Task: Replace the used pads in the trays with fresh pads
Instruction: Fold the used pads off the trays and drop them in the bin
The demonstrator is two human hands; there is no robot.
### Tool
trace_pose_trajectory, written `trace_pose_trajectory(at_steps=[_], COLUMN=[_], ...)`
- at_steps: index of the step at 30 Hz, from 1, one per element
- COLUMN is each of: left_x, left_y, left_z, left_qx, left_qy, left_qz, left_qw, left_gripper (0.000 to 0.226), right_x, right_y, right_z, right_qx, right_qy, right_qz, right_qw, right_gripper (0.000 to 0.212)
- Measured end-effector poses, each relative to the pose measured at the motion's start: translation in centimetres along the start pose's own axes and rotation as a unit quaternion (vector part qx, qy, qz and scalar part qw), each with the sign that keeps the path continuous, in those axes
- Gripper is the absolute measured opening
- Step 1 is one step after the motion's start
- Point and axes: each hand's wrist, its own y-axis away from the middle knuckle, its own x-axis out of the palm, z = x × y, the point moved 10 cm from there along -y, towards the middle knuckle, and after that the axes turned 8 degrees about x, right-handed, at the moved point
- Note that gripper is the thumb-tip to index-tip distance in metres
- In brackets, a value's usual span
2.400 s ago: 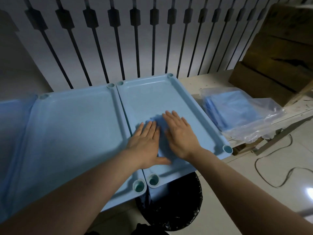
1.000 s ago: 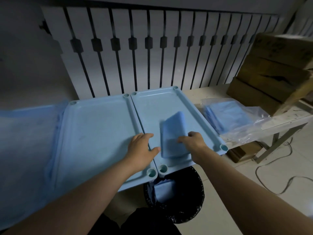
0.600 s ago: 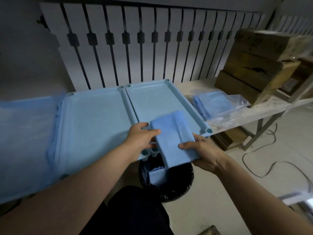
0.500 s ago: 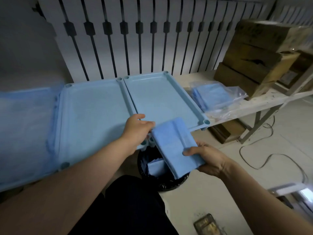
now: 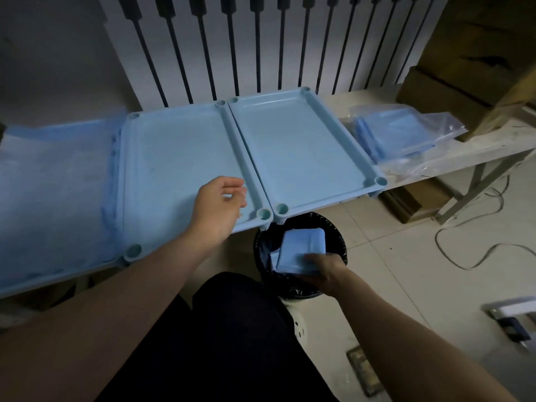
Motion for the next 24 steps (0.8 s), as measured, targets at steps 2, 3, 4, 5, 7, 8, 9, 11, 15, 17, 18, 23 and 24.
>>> trace_pose_trajectory(at_steps=[2,3,4,5,7,8,9,11,15,17,18,23,24], left_x=[-0.6,-0.9,-1.2,-1.5,-2.1,-2.5,-2.9,-4.3,-9.0,-12.7,-14.3,-22.3,-23.6], left_y=[-0.2,-0.2,-0.2,-0.3,-0.4,-0.3,-0.1,0.3,0.7,1.3,1.6,4.3,4.9], left_z=[0.2,0.4,0.4,0.4,0.4,0.5,0.4,0.5,1.3,2.0,2.5,5.1,5.5], left_qx=[0.003,0.002,0.001,0.002,0.006,0.007,0.01,0.017,0.03,0.028,0.025,-0.01,-0.017], left_qy=[-0.005,-0.008,-0.009,-0.009,-0.008,-0.008,-0.009,-0.011,-0.024,-0.021,-0.02,-0.103,-0.128], left_qz=[-0.004,-0.006,-0.009,-0.013,-0.021,-0.026,-0.029,-0.041,-0.093,-0.137,-0.157,-0.204,-0.202], left_qw=[1.0,1.0,1.0,1.0,1.0,1.0,0.999,0.999,0.995,0.99,0.987,0.974,0.971], left_gripper=[0.013,0.014,0.014,0.013,0.013,0.013,0.013,0.013,0.016,0.021,0.022,0.015,0.017], right_x=[0.7,0.6,0.4,0.4,1.1,1.6,2.2,3.9,8.3,11.8,13.7,23.3,24.8], right_y=[-0.6,-0.7,-0.8,-0.5,0.9,2.2,3.8,7.9,16.1,19.0,20.1,22.7,22.7], right_z=[-0.4,-0.6,-0.5,-0.2,1.1,1.9,2.9,5.4,9.1,10.3,10.8,10.1,9.6], right_qx=[0.01,0.005,-0.011,-0.03,-0.074,-0.1,-0.127,-0.209,-0.363,-0.399,-0.412,-0.413,-0.407], right_qy=[0.028,0.049,0.065,0.072,0.058,0.052,0.053,0.08,0.139,0.151,0.159,0.242,0.261], right_qz=[-0.006,-0.029,-0.05,-0.057,-0.045,-0.035,-0.024,0.001,0.049,0.086,0.104,0.187,0.193], right_qw=[1.0,0.998,0.997,0.995,0.995,0.993,0.99,0.975,0.92,0.9,0.891,0.858,0.854], right_gripper=[0.041,0.043,0.042,0.037,0.021,0.019,0.023,0.033,0.044,0.046,0.046,0.033,0.031])
